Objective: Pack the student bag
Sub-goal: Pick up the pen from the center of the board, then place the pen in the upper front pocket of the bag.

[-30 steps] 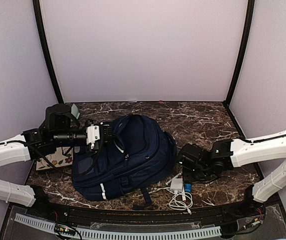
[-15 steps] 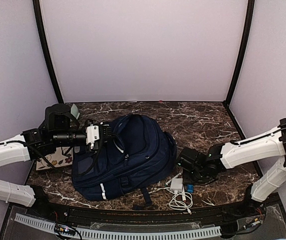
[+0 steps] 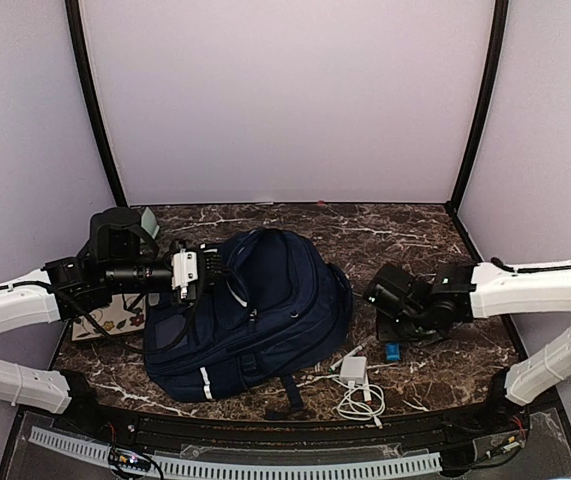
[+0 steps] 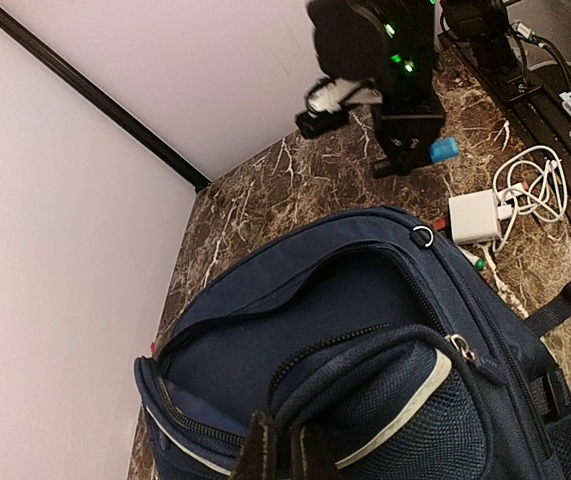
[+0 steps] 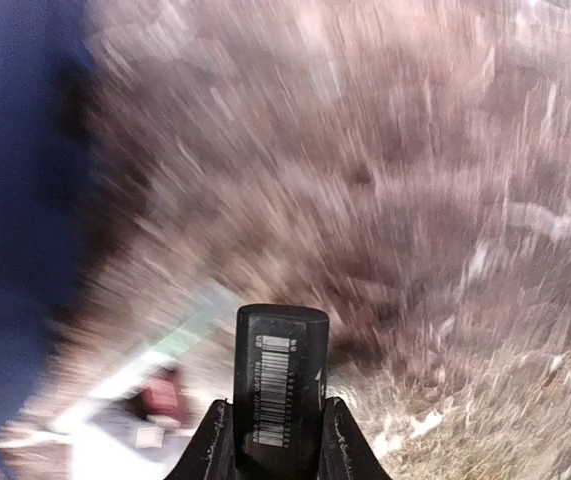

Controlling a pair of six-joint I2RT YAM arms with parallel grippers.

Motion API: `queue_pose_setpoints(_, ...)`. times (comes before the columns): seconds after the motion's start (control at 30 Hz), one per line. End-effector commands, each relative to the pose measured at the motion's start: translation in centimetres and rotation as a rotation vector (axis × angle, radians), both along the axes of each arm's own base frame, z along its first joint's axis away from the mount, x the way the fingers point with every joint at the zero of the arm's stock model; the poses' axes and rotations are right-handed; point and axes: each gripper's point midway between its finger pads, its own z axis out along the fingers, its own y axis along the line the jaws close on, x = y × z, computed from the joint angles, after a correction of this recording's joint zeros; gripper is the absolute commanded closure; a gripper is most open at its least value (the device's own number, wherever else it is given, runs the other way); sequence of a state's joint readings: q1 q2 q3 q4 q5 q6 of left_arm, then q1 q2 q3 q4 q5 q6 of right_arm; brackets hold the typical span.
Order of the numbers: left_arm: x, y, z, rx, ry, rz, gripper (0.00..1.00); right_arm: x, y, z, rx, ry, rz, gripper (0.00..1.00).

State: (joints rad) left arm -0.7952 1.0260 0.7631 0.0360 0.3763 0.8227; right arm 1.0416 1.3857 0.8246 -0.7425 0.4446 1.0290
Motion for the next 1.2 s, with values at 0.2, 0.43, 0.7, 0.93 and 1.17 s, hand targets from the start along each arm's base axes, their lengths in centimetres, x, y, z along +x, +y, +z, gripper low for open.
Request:
queue_pose_setpoints(0.2, -1.6, -0.3, 4.3, -0.146, -0.073, -0.065, 1.0, 9.0, 17.2, 25.6, 0.613, -0.614, 0.424, 0.95)
queue_pose_setpoints(0.43, -1.5, 0.2, 4.8, -0.16, -0.115, -0.043, 1.0, 12.2, 27.3, 20.8, 0.581, -0.419, 0.525, 0.91)
queue_pose_setpoints(0.7, -1.8, 0.2, 4.9, -0.163, -0.123, -0.055, 1.0, 10.9, 27.1, 18.4, 0.55, -0.427, 0.495, 0.86)
queue_pose_setpoints(0.93, -1.2, 0.4, 4.8, -0.15, -0.138, -0.028, 1.0, 9.1, 26.2, 17.2, 0.515, -0.412, 0.477, 0.83)
queue_pose_setpoints(1.17, -1.4, 0.3, 4.8, -0.155, -0.13, -0.037, 1.0, 8.2, 27.6, 15.7, 0.544, -0.351, 0.534, 0.76)
